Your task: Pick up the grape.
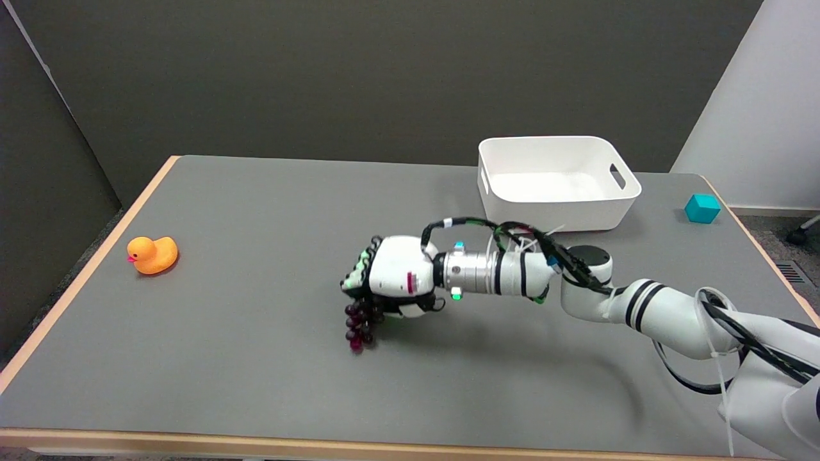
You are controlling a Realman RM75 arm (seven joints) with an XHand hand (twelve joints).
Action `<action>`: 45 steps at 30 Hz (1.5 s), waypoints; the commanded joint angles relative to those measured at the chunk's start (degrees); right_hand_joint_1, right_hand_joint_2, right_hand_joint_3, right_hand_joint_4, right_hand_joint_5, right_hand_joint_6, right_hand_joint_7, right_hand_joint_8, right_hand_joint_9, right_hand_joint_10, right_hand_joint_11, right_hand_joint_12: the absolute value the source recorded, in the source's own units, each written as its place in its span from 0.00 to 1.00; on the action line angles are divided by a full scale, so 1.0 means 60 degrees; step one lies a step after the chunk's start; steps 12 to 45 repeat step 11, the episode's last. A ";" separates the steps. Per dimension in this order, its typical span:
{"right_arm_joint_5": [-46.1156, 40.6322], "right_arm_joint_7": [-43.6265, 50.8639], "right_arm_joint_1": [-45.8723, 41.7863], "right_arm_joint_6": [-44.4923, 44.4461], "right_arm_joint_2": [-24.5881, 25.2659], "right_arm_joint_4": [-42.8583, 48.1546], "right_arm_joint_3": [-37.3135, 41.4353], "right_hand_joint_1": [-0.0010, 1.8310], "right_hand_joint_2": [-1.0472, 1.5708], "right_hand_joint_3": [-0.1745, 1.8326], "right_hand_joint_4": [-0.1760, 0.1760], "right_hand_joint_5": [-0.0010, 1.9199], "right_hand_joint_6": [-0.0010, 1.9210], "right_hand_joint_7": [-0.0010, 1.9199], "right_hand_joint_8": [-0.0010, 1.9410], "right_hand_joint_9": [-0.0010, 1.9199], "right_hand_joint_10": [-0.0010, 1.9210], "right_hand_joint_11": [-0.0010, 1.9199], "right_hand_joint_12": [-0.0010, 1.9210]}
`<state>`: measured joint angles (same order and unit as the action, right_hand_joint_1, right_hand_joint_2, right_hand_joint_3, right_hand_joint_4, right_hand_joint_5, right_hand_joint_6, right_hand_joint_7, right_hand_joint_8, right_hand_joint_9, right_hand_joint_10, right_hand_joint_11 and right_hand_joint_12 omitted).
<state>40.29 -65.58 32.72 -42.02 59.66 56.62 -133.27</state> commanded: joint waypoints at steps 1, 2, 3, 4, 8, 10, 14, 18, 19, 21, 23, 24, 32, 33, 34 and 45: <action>0.0553 0.0025 0.0190 0.1266 -0.0462 0.1771 0.3828 0.73 0.81 0.25 0.09 0.31 0.81 0.43 0.69 0.40 0.78 0.39 0.92; 0.0680 0.0002 0.0330 0.1538 -0.0587 0.1961 0.4070 0.73 0.81 0.25 0.09 0.31 0.81 0.43 0.68 0.40 0.77 0.39 0.92; 0.0728 0.0002 0.0466 0.1735 -0.0695 0.2067 0.4200 0.73 0.81 0.25 0.09 0.31 0.81 0.43 0.68 0.40 0.77 0.39 0.92; 0.0729 0.0002 0.0622 0.1986 -0.0808 0.2090 0.4267 0.73 0.81 0.25 0.08 0.31 0.81 0.43 0.68 0.40 0.77 0.40 0.92; 0.0662 -0.0012 0.1412 0.3083 -0.1252 0.1789 0.4353 0.74 0.81 0.25 0.05 0.31 0.81 0.44 0.67 0.41 0.76 0.40 0.89; 0.0662 -0.0025 0.1740 0.3516 -0.1427 0.1324 0.4359 0.74 0.81 0.25 0.05 0.31 0.81 0.44 0.67 0.41 0.76 0.40 0.89; 0.0656 -0.0025 0.1897 0.3652 -0.1489 0.1048 0.4378 0.74 0.81 0.25 0.04 0.31 0.81 0.44 0.67 0.41 0.75 0.40 0.89; 0.0656 -0.0025 0.1897 0.3652 -0.1489 0.1048 0.4378 0.74 0.81 0.25 0.04 0.31 0.81 0.44 0.67 0.41 0.75 0.40 0.89; 0.0656 -0.0025 0.1897 0.3652 -0.1489 0.1048 0.4378 0.74 0.81 0.25 0.04 0.31 0.81 0.44 0.67 0.41 0.75 0.40 0.89; 0.0656 -0.0025 0.1897 0.3652 -0.1489 0.1048 0.4378 0.74 0.81 0.25 0.04 0.31 0.81 0.44 0.67 0.41 0.75 0.40 0.89; 0.0656 -0.0025 0.1897 0.3652 -0.1489 0.1048 0.4378 0.74 0.81 0.25 0.04 0.31 0.81 0.44 0.67 0.41 0.75 0.40 0.89; 0.0656 -0.0025 0.1897 0.3652 -0.1489 0.1048 0.4378 0.74 0.81 0.25 0.04 0.31 0.81 0.44 0.67 0.41 0.75 0.40 0.89; 0.0656 -0.0025 0.1897 0.3652 -0.1489 0.1048 0.4378 0.74 0.81 0.25 0.04 0.31 0.81 0.44 0.67 0.41 0.75 0.40 0.89; 0.0656 -0.0025 0.1897 0.3652 -0.1489 0.1048 0.4378 0.74 0.81 0.25 0.04 0.31 0.81 0.44 0.67 0.41 0.75 0.40 0.89; 0.0656 -0.0025 0.1897 0.3652 -0.1489 0.1048 0.4378 0.74 0.81 0.25 0.04 0.31 0.81 0.44 0.67 0.41 0.75 0.40 0.89; 0.0656 -0.0025 0.1897 0.3652 -0.1489 0.1048 0.4378 0.74 0.81 0.25 0.04 0.31 0.81 0.44 0.67 0.41 0.75 0.40 0.89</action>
